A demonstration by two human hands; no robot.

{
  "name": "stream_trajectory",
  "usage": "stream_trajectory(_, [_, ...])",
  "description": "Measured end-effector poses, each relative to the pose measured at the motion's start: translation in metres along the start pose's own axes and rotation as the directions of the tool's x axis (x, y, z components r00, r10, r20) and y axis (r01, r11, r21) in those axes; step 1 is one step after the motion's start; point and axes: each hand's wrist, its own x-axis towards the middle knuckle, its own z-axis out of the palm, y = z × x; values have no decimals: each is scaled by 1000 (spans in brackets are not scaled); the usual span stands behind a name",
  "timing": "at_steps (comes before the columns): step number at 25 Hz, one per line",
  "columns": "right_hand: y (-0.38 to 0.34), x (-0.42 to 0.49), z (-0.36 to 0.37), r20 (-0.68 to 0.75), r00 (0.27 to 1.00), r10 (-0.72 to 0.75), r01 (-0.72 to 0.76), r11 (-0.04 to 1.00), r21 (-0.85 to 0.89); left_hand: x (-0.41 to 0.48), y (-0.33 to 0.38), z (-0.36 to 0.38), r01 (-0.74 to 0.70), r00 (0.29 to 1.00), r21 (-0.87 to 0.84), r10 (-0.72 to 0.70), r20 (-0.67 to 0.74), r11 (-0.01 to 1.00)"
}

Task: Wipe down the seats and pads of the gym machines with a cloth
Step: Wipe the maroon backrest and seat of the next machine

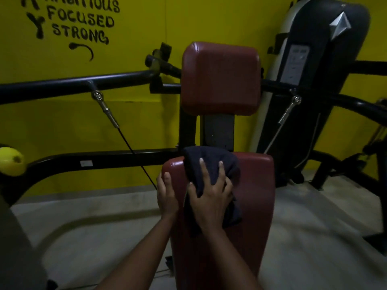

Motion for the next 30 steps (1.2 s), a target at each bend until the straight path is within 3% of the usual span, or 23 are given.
stream_trajectory(5, [10,14,20,37,948,-316,314,911,-268,1,-13,3,-142,989,-29,141,-54,989])
stream_trajectory(6, [21,25,18,33,945,-325,320,903,-288,1,-13,4,-142,988,-15,141,-65,990])
stream_trajectory(9, [26,46,13,-73,996,-53,36,975,-221,0,-13,6,-149,984,35,151,-90,988])
stream_trajectory(10, [15,43,16,-79,997,-28,11,977,-213,0,-13,6,-157,983,56,161,-92,986])
stream_trajectory(13, [-9,25,27,61,957,-284,289,919,-269,1,-13,6,-167,981,90,175,-88,982])
stream_trajectory(15, [9,45,20,73,942,-327,334,903,-272,1,-13,6,-152,982,111,163,-97,982])
stream_trajectory(17, [37,70,5,19,987,-159,158,955,-250,1,-13,6,-140,984,132,154,-95,981])
stream_trajectory(19, [66,88,-11,56,997,49,-35,970,-240,0,-13,6,-141,984,158,156,-87,977])
stream_trajectory(21, [86,95,-25,55,977,205,-191,961,-198,-1,-11,6,-146,982,187,165,-90,972])
stream_trajectory(25, [67,63,-16,-95,895,436,-444,893,-80,-1,-11,7,-129,985,210,150,-89,969])
stream_trajectory(27, [26,36,-1,-84,947,309,-313,949,-39,-3,-10,7,-116,986,213,138,-90,970])
stream_trajectory(30, [12,23,8,20,998,-55,58,976,-208,-2,-7,6,-99,989,204,120,-91,974])
